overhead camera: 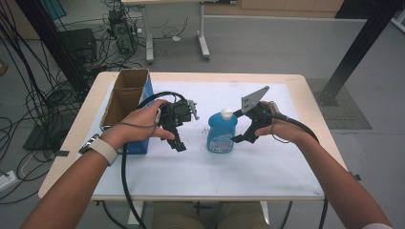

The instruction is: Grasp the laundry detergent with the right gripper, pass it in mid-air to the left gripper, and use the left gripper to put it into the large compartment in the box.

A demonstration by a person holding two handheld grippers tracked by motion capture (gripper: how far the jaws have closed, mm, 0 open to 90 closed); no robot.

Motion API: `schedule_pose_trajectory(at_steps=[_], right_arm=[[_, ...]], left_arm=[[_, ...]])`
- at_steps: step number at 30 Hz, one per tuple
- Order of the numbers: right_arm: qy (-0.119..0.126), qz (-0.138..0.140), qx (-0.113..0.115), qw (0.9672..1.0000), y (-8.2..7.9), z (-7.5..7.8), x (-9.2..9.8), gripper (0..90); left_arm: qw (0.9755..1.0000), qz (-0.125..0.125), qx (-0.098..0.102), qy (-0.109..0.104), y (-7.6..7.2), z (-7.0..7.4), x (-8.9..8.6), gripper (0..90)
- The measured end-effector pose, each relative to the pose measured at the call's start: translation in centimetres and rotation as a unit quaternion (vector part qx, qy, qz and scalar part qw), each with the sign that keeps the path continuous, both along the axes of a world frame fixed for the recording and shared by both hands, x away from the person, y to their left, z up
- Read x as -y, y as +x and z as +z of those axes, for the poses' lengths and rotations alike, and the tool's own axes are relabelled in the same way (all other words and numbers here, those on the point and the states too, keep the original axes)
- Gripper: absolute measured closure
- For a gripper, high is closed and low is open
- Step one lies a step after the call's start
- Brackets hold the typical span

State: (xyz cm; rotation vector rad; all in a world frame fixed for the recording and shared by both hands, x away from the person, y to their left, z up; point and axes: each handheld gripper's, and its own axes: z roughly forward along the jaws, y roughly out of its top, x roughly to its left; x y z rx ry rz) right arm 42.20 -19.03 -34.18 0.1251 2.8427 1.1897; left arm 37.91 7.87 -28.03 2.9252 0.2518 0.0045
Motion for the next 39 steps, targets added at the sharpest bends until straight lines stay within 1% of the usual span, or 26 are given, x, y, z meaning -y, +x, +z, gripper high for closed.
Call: schedule_pose_trajectory(at_steps=[18, 28, 33, 39], right_arm=[[0.009, -0.002, 0.004, 0.9999, 0.1, -0.3, -0.3, 5.9], [0.016, -0.002, 0.005, 0.9999, 0.1, -0.8, -0.5, 6.3], [0.015, -0.002, 0.010, 0.9998, 0.0, -1.0, -0.6, 7.5], [0.024, 0.000, 0.005, 0.9997, 0.1, -1.3, -0.7, 9.3]], left_arm=[[1.0000, 0.002, 0.001, -0.001, 0.0, 0.0, -0.2, 8.8], [1.0000, 0.000, 0.001, 0.001, 0.1, 0.0, -0.1, 8.8], [1.0000, 0.002, 0.000, -0.001, 0.0, -0.1, -0.1, 8.7], [1.0000, 0.002, 0.000, 0.000, 0.1, -0.1, -0.1, 8.8]])
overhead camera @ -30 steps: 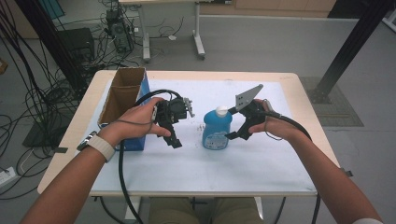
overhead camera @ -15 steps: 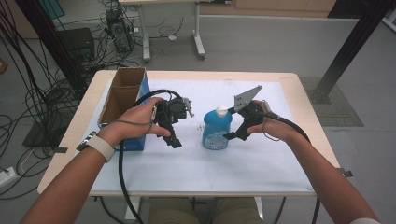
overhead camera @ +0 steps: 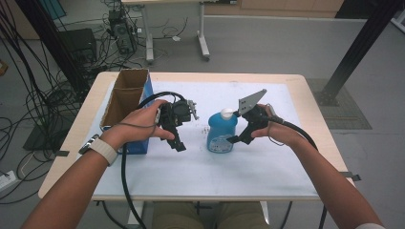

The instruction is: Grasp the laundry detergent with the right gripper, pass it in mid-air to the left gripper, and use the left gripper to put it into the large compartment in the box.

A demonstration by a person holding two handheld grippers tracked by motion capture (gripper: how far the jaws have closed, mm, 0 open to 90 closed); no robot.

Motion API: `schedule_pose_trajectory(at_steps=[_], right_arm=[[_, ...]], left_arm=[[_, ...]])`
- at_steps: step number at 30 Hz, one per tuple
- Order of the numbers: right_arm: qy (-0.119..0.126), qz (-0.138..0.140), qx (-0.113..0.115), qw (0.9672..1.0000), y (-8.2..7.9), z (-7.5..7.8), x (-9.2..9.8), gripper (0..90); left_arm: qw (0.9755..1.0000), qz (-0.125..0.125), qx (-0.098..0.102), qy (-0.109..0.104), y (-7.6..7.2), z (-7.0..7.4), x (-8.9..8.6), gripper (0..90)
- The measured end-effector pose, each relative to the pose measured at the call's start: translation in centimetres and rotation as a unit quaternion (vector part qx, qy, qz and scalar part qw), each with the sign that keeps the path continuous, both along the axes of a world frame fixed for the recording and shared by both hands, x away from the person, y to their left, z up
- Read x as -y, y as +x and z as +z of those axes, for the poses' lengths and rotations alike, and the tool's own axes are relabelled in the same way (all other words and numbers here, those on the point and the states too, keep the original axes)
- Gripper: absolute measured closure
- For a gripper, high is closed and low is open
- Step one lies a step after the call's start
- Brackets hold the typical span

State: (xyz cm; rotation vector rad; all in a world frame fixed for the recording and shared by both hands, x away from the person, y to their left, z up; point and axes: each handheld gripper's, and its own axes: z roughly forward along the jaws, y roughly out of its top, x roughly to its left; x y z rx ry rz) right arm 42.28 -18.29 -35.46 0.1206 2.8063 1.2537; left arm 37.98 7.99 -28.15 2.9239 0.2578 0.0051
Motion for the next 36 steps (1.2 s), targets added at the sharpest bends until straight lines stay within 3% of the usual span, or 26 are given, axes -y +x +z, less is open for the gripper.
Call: schedule_pose_trajectory(at_steps=[36], right_arm=[[0.044, -0.013, 0.006, 0.9989, -0.2, -2.2, -0.4, 13.3]], left_arm=[[1.0000, 0.001, -0.001, 0.001, 0.0, -0.1, -0.1, 8.8]])
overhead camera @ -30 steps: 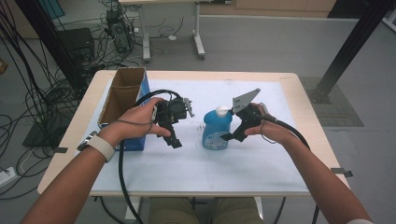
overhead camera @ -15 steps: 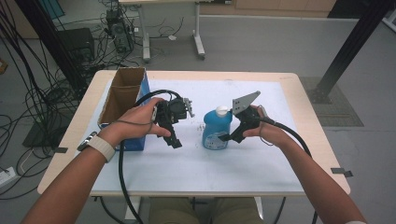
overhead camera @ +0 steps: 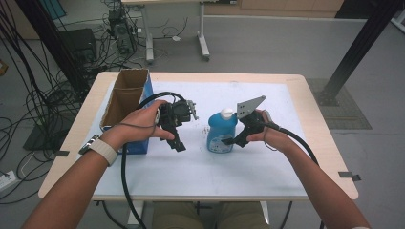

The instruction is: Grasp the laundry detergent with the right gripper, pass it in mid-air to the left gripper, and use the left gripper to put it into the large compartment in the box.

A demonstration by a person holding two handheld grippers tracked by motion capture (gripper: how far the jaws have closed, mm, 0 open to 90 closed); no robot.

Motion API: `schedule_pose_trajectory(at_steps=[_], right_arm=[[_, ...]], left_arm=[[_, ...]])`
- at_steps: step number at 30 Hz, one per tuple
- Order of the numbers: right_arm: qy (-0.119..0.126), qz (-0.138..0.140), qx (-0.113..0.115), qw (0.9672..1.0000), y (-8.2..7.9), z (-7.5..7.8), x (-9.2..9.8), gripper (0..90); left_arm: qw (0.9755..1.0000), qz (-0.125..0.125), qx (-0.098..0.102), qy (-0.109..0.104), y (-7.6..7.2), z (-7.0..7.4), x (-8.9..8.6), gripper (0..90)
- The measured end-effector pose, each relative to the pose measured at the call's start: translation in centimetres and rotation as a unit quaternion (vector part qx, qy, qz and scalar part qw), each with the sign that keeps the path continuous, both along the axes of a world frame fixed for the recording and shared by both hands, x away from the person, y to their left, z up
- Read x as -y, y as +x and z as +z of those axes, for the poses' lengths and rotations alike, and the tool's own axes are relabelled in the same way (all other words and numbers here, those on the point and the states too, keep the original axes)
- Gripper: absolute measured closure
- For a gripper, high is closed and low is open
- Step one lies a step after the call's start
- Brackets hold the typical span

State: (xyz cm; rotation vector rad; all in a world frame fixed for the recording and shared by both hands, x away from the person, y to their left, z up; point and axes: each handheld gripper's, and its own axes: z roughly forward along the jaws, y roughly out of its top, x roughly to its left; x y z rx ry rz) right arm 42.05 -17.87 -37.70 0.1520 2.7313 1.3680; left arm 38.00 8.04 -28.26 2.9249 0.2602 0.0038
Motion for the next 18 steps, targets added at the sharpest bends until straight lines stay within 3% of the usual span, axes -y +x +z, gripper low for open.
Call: schedule_pose_trajectory(at_steps=[18], right_arm=[[0.014, 0.001, -0.004, 0.9999, 0.04, -0.66, -0.14, 15.7]], left_arm=[[1.0000, 0.000, -0.001, 0.000, 0.01, -0.07, 0.04, 8.8]])
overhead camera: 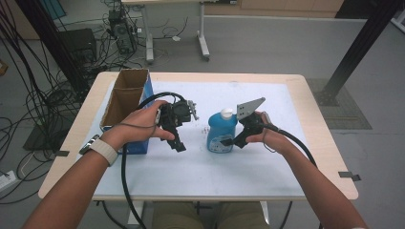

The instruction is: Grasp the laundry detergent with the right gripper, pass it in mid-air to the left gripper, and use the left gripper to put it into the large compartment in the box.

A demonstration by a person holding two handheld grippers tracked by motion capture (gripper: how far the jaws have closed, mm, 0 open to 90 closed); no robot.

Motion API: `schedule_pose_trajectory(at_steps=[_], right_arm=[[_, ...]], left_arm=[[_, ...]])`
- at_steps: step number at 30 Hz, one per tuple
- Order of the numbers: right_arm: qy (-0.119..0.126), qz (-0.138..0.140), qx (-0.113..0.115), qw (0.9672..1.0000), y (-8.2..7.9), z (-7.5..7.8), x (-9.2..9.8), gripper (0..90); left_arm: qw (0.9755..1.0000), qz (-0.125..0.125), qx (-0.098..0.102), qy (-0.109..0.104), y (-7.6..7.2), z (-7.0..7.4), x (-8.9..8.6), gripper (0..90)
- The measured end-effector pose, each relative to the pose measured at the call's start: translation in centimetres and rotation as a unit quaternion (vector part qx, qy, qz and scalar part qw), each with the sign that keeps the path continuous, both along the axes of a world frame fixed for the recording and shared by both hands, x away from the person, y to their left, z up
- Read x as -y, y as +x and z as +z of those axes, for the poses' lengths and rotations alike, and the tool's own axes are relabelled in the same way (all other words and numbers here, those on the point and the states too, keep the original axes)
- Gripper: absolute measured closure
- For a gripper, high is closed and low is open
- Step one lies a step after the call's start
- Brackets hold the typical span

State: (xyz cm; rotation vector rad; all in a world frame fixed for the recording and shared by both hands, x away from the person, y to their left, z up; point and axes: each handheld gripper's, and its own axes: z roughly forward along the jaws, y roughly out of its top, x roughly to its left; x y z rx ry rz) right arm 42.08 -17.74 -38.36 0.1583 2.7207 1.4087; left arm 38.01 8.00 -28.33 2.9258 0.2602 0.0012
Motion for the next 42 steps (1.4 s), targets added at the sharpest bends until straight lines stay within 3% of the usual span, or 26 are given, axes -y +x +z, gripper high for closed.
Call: schedule_pose_trajectory(at_steps=[5, 42], right_arm=[[0.014, 0.000, -0.012, 0.9998, -0.01, -0.39, 0.12, 18.6], [0.033, 0.009, -0.005, 0.9994, -0.13, -0.92, 0.23, 24.6]], left_arm=[[1.0000, 0.001, -0.001, 0.000, 0.00, -0.09, -0.02, 8.8], [1.0000, 0.003, -0.002, 0.000, 0.00, -0.21, -0.10, 8.9]])
